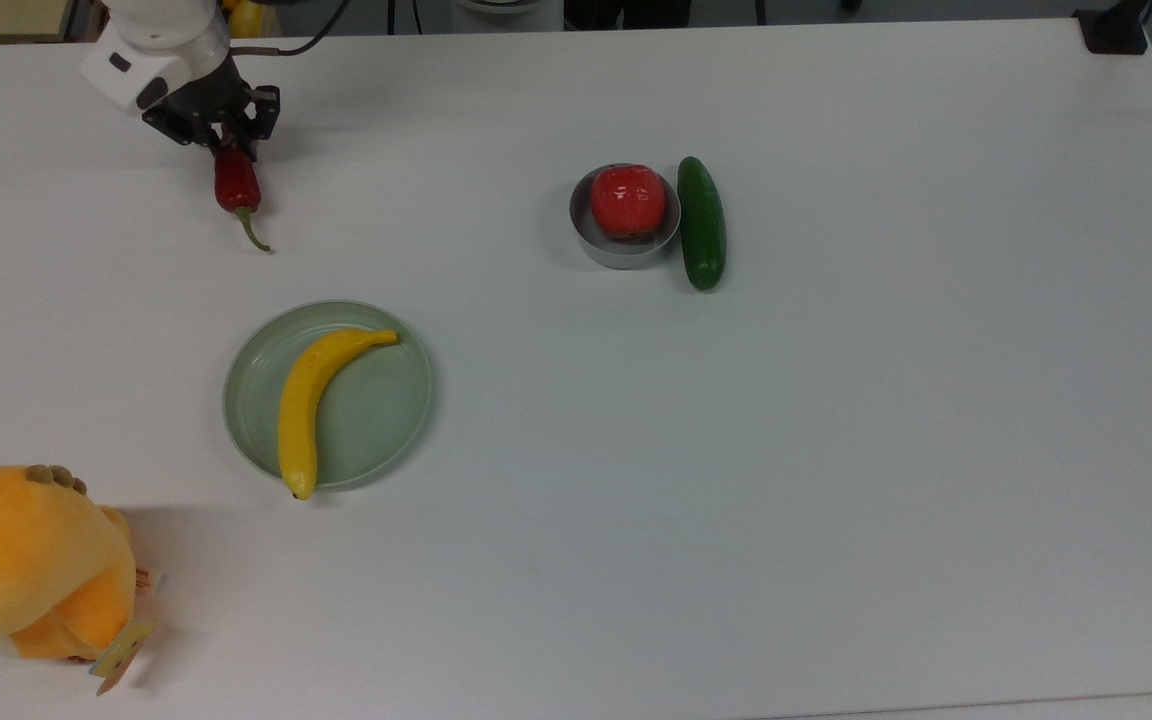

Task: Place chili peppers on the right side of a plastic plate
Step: 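Close the gripper on the red chili pepper's stem end, then carry the chili pepper to beside the green plate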

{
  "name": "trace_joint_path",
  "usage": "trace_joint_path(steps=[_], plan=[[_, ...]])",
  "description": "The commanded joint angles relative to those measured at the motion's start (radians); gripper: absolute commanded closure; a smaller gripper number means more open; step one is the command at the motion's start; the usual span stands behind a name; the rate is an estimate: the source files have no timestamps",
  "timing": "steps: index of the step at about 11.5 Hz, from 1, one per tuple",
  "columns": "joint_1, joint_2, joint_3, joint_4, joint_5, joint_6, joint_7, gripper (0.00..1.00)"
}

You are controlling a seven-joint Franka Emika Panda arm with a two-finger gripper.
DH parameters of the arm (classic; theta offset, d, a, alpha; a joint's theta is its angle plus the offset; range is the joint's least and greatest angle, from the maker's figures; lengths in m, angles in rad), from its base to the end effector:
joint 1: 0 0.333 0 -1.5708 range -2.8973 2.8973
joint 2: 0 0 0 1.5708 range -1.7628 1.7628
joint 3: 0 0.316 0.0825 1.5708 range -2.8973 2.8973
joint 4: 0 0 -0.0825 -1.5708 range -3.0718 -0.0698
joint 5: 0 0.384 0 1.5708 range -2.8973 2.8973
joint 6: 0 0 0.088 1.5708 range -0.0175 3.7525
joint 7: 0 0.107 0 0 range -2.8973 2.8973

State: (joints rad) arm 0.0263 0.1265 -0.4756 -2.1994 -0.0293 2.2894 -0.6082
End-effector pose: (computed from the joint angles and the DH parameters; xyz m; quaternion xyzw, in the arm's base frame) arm 0.4886 -0.2346 0.3304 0.9950 0.0903 -0.0300 0.0286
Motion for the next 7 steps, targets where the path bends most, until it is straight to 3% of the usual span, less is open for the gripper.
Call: trace_joint_path(steps=[1,5,7], plan=[[0.0,-0.015,0.002,0.084,0.074,-0.057,-0.031,0.81],[-0.002,0.028,0.011,0.234,0.32,-0.057,-0.07,0.79],[-0.012,0.108,0.017,0.344,0.42,-0.057,-0.084,0.79]])
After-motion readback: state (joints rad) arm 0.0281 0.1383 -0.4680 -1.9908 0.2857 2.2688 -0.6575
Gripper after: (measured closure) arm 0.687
